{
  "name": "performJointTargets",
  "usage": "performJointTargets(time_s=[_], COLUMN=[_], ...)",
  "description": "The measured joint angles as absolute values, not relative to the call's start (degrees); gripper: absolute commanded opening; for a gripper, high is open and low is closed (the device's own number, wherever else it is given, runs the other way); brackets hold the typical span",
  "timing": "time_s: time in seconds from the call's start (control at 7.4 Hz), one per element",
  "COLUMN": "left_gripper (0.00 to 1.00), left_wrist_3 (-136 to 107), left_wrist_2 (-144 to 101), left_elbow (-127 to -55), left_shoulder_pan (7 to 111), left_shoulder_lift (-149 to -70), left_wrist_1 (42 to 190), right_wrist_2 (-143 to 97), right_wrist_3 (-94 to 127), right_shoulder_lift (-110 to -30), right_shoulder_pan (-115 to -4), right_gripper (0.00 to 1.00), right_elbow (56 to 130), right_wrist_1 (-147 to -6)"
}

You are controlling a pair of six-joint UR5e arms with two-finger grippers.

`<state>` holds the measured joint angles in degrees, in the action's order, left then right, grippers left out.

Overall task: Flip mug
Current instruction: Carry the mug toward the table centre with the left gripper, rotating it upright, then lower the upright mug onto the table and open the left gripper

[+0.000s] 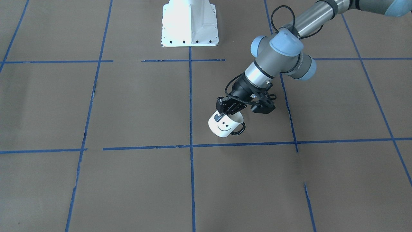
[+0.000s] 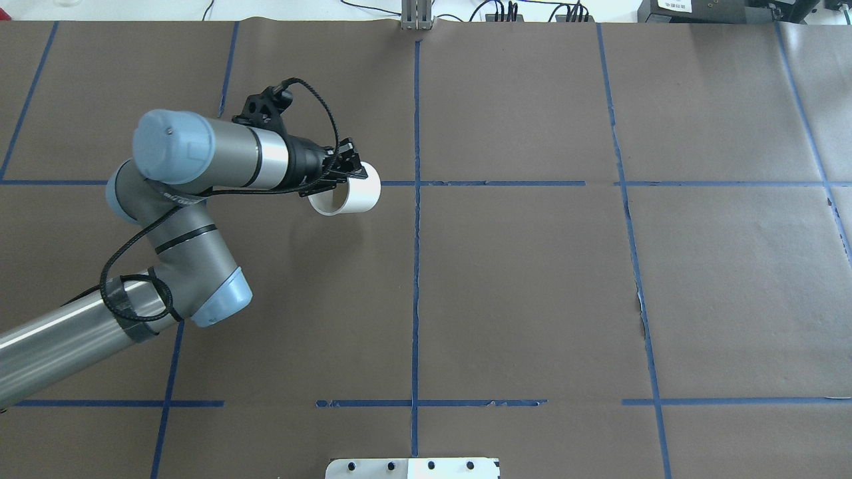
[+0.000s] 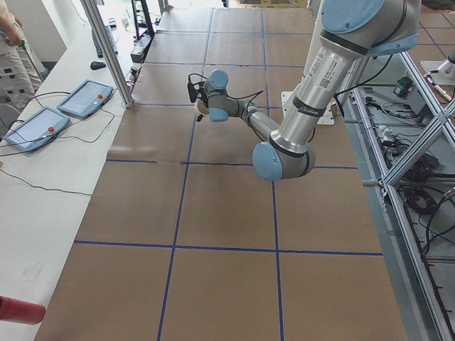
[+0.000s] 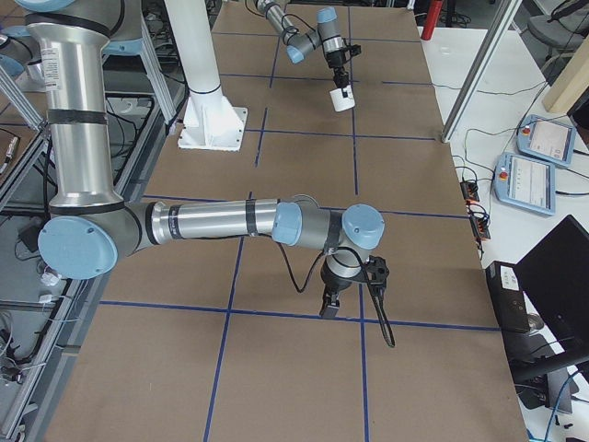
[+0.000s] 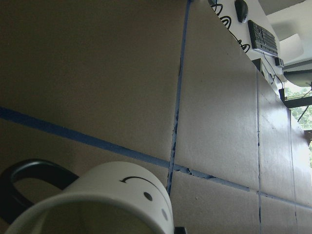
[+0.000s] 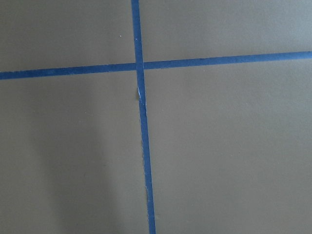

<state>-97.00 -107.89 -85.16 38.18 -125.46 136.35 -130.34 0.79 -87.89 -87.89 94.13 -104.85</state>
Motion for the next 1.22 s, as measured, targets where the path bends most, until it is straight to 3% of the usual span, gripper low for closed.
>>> performJointTargets(time_s=[0.54, 0.95, 1.08, 1.22], left_gripper=[0.0, 0.0, 0.43, 0.96], left_wrist_3=[-92.3, -91.5, -90.9, -90.0], left_wrist_2=[-109.2, -116.0, -116.5, -116.7], left_elbow=[-82.6, -76.0, -74.7, -74.0], left_shoulder_pan=[34.3, 32.5, 32.0, 31.5], left_shoulder_lift=[-139.1, -144.3, -144.7, -144.9], left_wrist_1=[102.8, 99.3, 99.4, 99.6], right_wrist_2=[-130.3, -130.3, -130.3, -130.3], right_wrist_3=[0.8, 0.8, 0.8, 0.8], right_shoulder_lift=[-87.9, -87.9, -87.9, -87.9], right_shoulder_pan=[-87.9, -87.9, -87.9, -87.9], right_gripper=[1.0, 1.0, 1.0, 1.0], right_elbow=[94.1, 94.1, 94.1, 94.1], right_wrist_1=[-104.9, -104.9, -104.9, -104.9])
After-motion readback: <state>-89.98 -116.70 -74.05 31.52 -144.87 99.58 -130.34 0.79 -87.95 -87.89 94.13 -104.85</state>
